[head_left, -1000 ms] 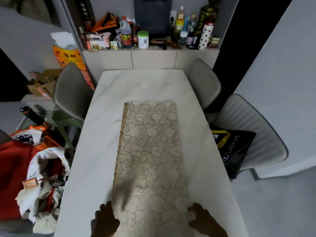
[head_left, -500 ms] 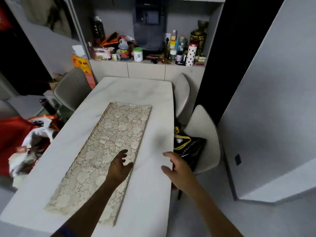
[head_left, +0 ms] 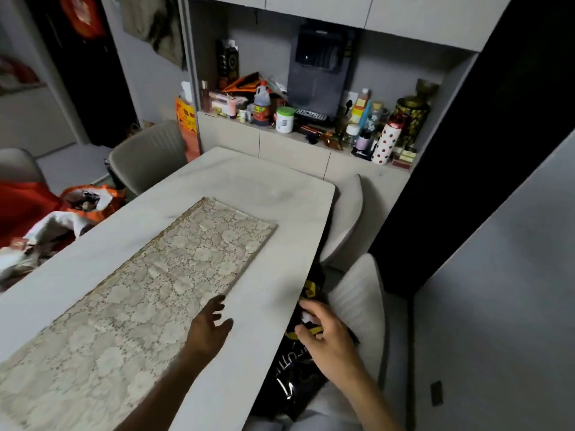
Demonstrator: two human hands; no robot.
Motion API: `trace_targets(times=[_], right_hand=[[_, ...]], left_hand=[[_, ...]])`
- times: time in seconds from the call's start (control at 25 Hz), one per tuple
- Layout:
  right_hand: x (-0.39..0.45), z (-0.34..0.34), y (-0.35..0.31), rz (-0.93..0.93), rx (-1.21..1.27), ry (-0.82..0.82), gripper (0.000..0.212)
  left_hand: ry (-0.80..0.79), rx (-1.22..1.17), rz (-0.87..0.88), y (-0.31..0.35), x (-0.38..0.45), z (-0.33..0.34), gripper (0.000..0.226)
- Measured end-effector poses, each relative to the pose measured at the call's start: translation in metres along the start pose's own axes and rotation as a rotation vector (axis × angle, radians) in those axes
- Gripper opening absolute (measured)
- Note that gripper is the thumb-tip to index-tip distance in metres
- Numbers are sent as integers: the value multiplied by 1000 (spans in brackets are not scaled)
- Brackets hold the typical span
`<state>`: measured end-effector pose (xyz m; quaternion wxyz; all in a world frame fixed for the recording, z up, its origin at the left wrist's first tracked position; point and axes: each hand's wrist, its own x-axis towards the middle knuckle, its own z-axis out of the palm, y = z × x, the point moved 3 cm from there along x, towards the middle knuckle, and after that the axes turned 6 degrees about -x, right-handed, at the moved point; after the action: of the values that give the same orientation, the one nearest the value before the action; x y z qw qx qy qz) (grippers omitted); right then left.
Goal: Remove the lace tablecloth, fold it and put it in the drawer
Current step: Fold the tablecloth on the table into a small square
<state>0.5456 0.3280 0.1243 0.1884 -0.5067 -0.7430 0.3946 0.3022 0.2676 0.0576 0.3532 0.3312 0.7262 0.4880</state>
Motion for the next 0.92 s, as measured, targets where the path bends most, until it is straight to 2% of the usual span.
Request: trace_targets(times=[0.24, 0.44, 0.6, 0.72, 0.92], right_hand=[[84, -78, 17, 1, 145, -113, 33], [170, -128, 48, -143, 166, -303, 30], [231, -174, 86, -176, 162, -416, 29], [275, -182, 88, -187, 128, -491, 27], [362, -149, 62, -305, 31, -650, 27]], left_hand=[[123, -10, 13, 72, 37, 69, 53], [298, -46, -57, 85, 55, 138, 53], [438, -35, -160, 96, 58, 198, 50], [532, -50, -187, 106, 70, 218, 50], [684, -70, -228, 104, 130, 223, 51]])
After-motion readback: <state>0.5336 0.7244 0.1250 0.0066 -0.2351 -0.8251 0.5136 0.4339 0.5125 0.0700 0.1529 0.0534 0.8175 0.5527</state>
